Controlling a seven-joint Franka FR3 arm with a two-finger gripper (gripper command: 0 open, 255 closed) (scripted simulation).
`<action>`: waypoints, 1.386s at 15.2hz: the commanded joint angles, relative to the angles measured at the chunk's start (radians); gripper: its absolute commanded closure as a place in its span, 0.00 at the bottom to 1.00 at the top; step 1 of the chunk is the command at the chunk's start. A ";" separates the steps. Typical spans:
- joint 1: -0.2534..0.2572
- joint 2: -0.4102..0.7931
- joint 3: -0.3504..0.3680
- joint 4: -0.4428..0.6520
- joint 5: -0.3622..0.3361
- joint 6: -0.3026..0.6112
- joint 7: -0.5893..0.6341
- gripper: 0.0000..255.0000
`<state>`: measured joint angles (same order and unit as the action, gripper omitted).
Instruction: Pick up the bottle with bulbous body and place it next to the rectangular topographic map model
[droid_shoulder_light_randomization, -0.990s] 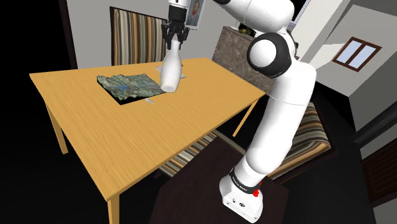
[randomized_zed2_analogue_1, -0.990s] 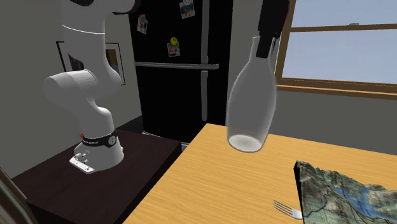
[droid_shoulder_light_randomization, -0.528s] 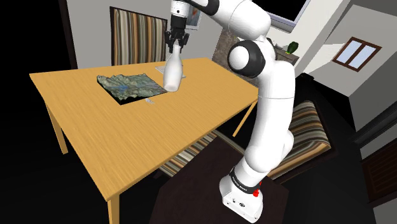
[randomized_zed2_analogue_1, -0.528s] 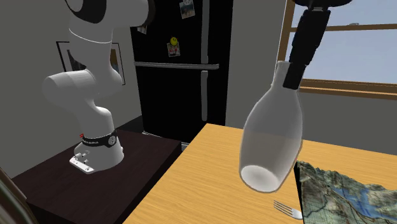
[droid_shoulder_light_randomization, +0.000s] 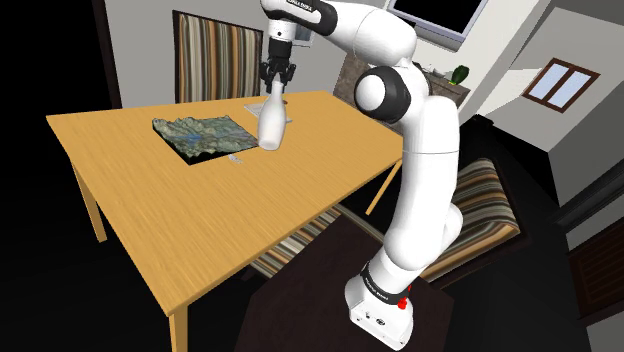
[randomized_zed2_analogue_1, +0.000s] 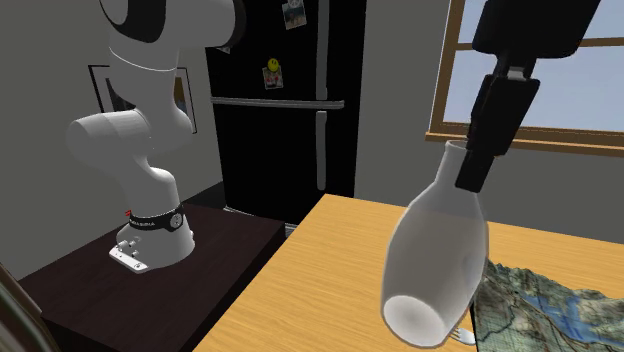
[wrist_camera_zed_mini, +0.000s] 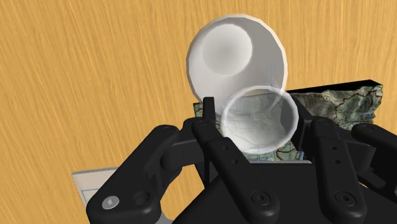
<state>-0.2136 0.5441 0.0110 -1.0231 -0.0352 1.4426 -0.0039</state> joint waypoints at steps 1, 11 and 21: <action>0.001 -0.014 0.001 -0.050 0.000 0.038 0.003 1.00; 0.000 -0.040 0.001 -0.227 0.000 0.188 0.007 1.00; -0.001 -0.039 0.001 -0.286 0.000 0.248 0.009 1.00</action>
<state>-0.2145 0.5052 0.0119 -1.3087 -0.0352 1.6896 0.0049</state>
